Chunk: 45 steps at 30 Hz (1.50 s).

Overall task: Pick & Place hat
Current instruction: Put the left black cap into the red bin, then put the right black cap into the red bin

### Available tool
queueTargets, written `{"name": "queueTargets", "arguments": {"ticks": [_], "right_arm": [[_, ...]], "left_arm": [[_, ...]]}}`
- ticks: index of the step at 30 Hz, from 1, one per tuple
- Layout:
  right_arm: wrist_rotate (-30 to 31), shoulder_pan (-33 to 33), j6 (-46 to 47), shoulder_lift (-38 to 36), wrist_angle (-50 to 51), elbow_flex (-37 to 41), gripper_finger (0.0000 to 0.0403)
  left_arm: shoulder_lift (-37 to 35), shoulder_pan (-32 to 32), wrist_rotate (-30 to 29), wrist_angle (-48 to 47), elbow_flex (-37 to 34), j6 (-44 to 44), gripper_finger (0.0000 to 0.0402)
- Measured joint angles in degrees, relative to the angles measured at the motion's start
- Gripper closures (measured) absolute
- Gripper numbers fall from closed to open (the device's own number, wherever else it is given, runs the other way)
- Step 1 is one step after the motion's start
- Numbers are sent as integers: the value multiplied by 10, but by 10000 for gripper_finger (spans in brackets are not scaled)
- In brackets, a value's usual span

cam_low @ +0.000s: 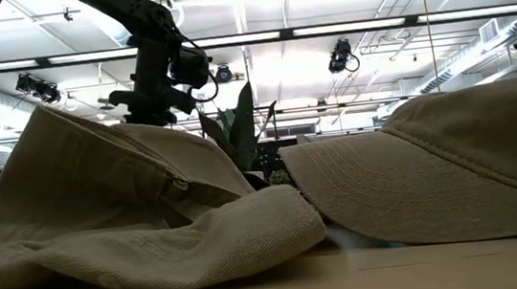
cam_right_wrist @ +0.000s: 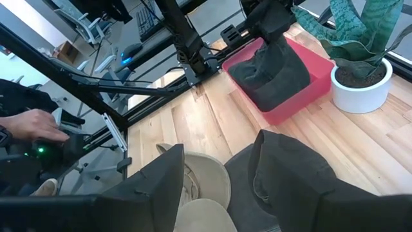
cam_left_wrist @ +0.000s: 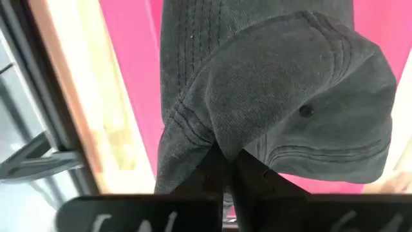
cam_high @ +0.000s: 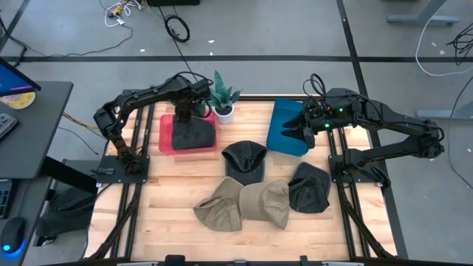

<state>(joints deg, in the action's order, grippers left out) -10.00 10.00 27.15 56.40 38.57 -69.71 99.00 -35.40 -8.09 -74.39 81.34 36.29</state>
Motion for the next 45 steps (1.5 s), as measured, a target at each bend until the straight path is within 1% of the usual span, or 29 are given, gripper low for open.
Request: {"name": "queueTargets", "arguments": {"ticks": [3,6,13,14,17,20,23,26,30,33,36,38,41,45], "right_arm": [[0,0,0,0,0,0,195],[0,0,0,0,0,0,195],[0,0,0,0,0,0,195],[0,0,0,0,0,0,195],[0,0,-1,0,0,0,195],[0,0,-5,0,0,0,195],[0,0,-10,0,0,0,195],[-1,0,-21,-2,1,0,195],[-12,1,-25,-20,16,0,195],[-13,1,-22,-40,35,0,195],[-21,-1,-24,-61,61,0,195],[-39,-1,-30,-65,90,0,195],[-63,-13,-40,-63,161,0,195],[-61,-44,-68,-47,239,0,195]], "left_arm": [[0,0,16,3,0,-20,363],[0,0,20,9,0,-30,328],[0,0,19,22,0,-46,225],[0,0,15,19,0,-47,209],[-2,0,-21,-12,3,-69,173],[-3,-2,-36,-59,25,-91,156],[-14,-5,-37,-93,64,-113,160],[-38,0,-31,-94,108,-133,179],[-78,20,8,-81,178,-165,212],[-117,44,50,-44,210,-204,235],[-160,76,93,9,215,-252,257],[-185,103,108,35,215,-283,270],[-207,153,110,54,215,-335,288],[-214,223,109,71,215,-393,305]]}}
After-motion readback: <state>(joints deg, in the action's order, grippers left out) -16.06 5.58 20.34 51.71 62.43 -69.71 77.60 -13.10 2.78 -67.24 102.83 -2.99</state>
